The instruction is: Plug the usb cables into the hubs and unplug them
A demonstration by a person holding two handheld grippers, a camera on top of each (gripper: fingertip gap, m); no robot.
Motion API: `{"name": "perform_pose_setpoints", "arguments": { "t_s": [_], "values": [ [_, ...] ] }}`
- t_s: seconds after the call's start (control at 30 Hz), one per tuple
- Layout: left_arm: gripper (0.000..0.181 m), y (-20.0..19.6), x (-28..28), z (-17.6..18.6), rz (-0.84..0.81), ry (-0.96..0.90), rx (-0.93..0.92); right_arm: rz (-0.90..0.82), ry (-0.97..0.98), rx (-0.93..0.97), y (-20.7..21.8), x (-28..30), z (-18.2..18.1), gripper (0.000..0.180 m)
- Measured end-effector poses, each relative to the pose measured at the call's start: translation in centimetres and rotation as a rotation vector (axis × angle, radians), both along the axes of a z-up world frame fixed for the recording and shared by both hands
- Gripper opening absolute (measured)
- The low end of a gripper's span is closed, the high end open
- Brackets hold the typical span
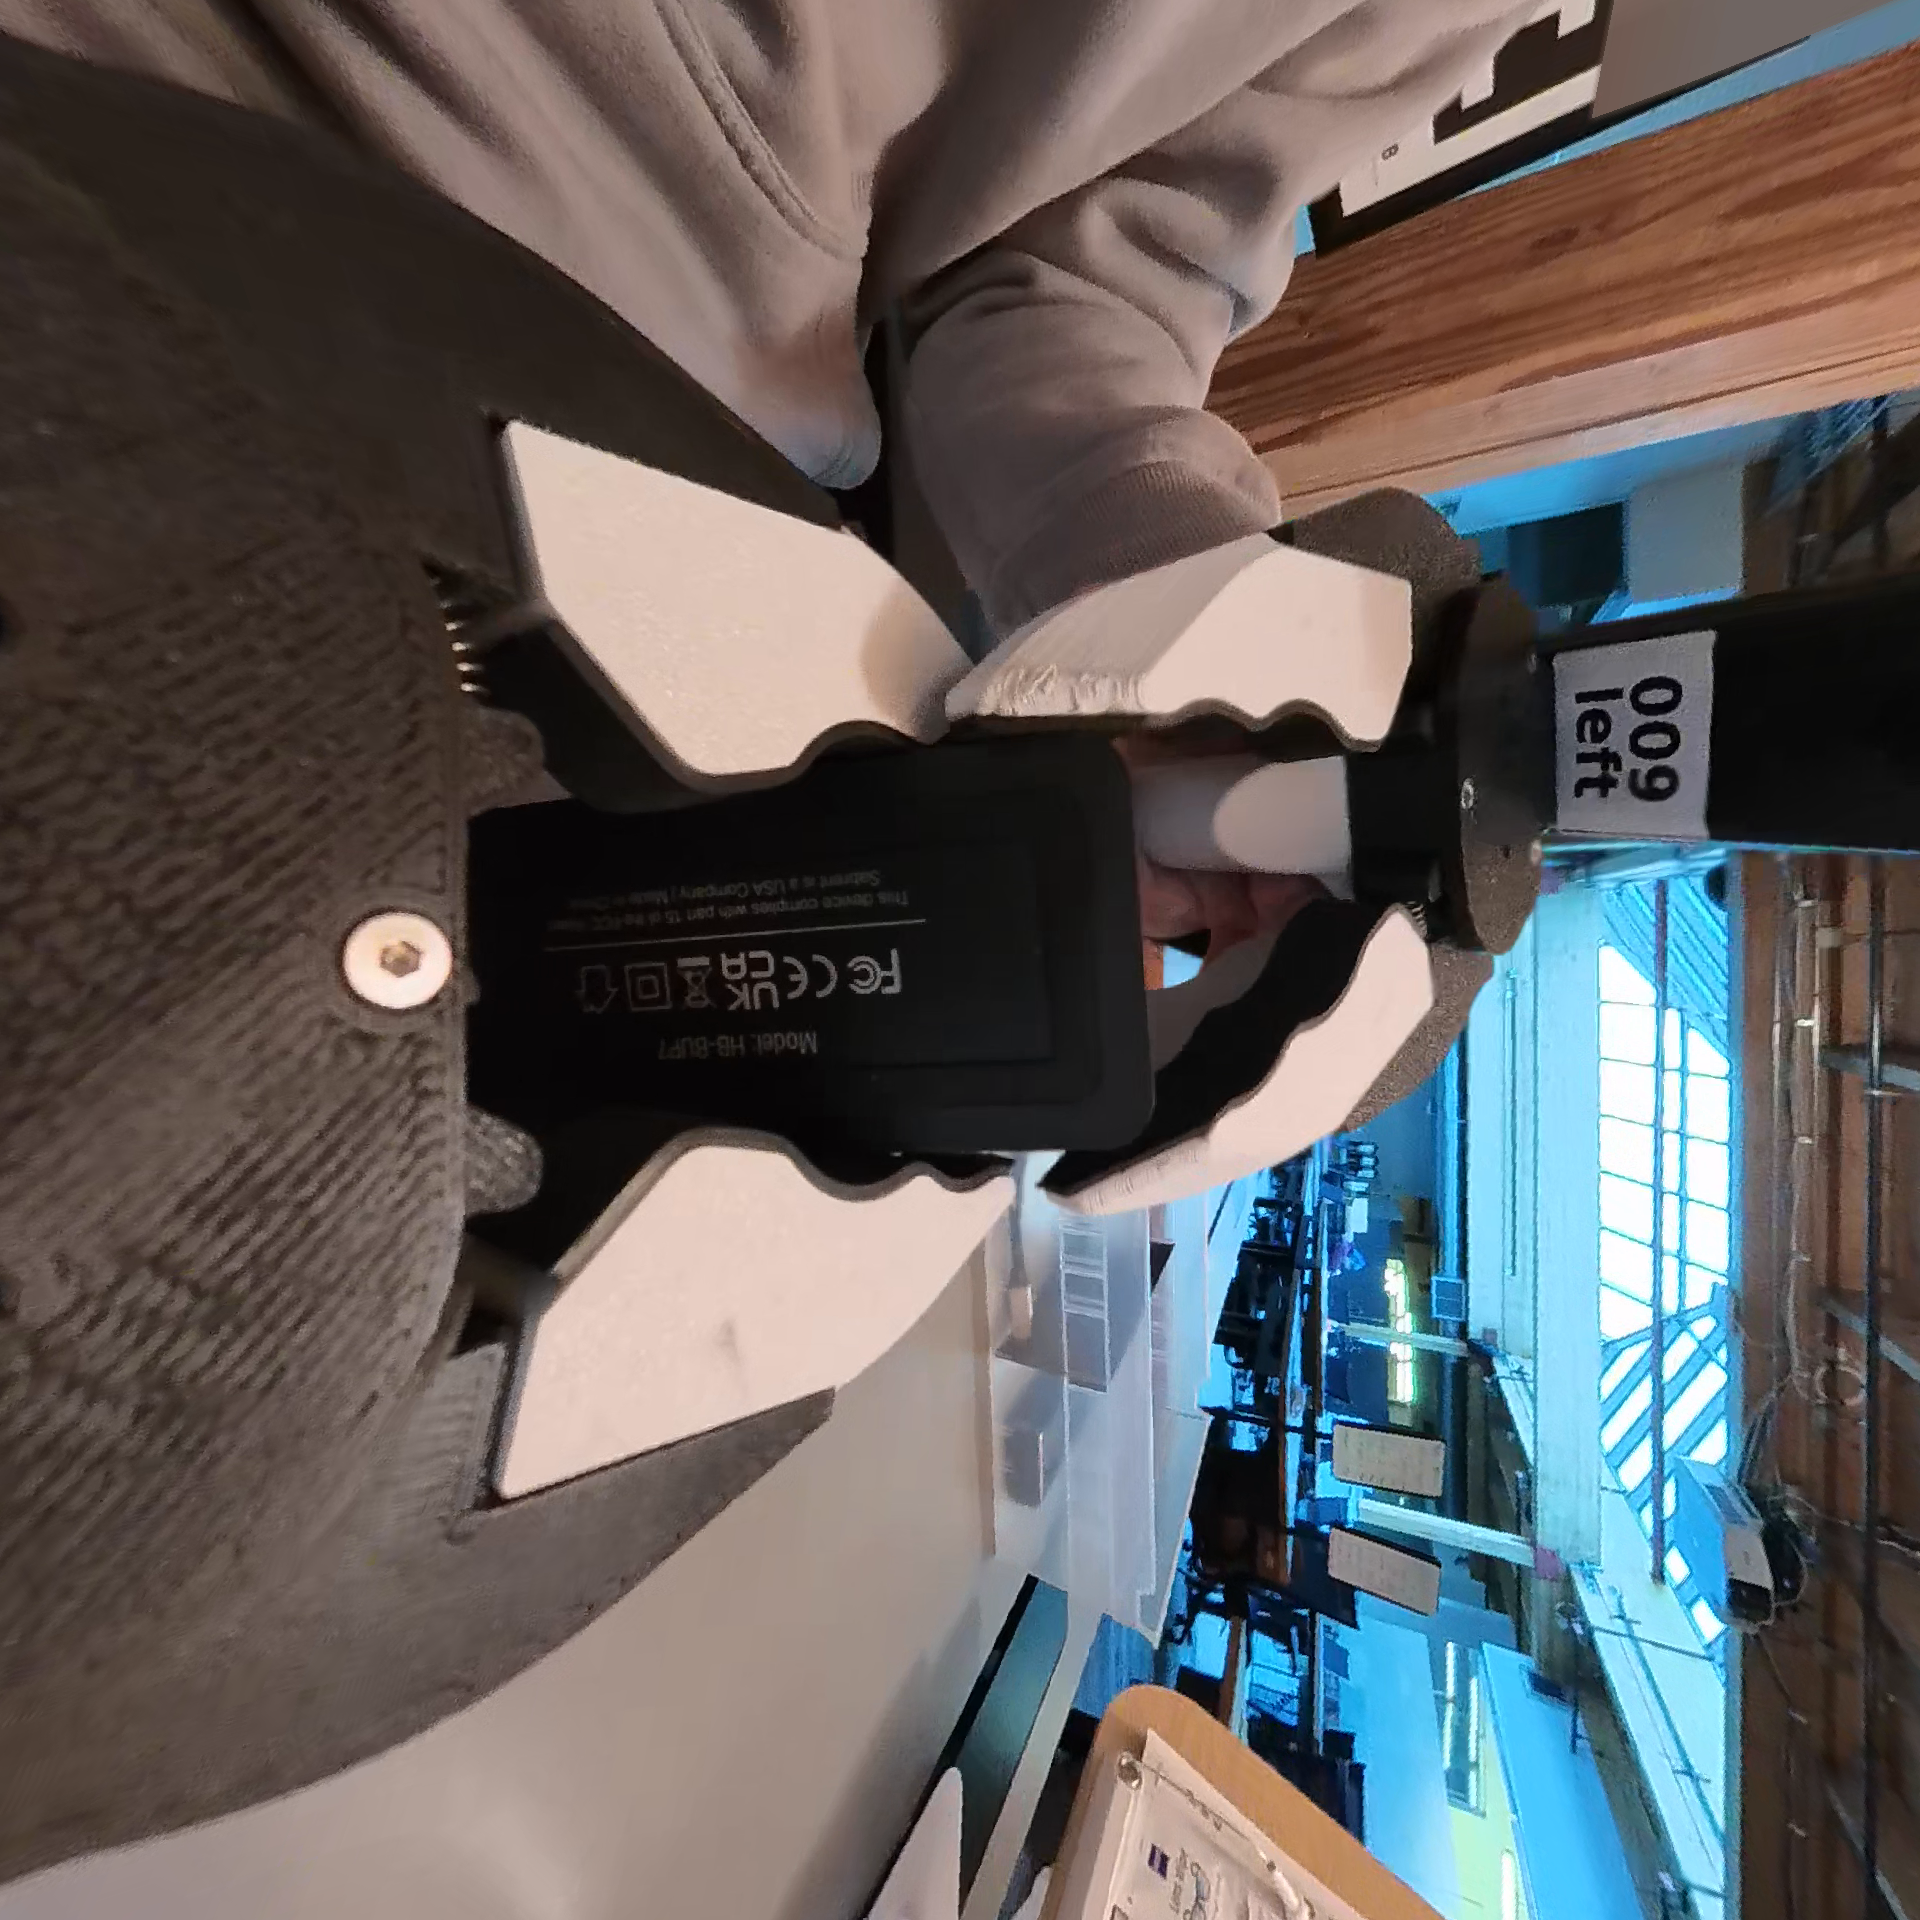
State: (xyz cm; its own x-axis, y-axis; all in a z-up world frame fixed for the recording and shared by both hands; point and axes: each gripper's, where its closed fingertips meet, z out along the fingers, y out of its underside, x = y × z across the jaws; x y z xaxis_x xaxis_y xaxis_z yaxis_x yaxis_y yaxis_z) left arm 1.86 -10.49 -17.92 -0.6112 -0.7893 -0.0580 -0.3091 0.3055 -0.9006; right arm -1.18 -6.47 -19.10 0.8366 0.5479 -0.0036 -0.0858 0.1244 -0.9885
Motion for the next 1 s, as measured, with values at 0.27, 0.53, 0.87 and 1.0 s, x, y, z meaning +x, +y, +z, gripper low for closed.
{"name": "perform_pose_setpoints", "arguments": {
  "t_s": [0.27, 0.53, 0.87, 1.0],
  "values": [
    [0.053, -0.5, -0.8, 1.2, -0.107, -0.087, 0.25, 0.007, -0.085, -0.037, -0.5, -0.7, 0.2, 0.078],
    [0.053, 0.2, -1.2, 2.9, -0.197, -0.094, 0.388, -0.2, -0.301, -0.233, 1.1, 0.7, -1.5, 0.086],
    [0.053, 0.2, -1.2, 3.5, -0.154, -0.074, 0.484, -0.279, -0.439, -0.239, 1.4, 1.2, -1.6, 0.073],
    [0.052, -0.5, -1.3, 4.9, -0.146, -0.157, 0.349, -0.15, -0.283, -0.112, 0.3, 0.3, -0.2, 0.072]
  ]
}}
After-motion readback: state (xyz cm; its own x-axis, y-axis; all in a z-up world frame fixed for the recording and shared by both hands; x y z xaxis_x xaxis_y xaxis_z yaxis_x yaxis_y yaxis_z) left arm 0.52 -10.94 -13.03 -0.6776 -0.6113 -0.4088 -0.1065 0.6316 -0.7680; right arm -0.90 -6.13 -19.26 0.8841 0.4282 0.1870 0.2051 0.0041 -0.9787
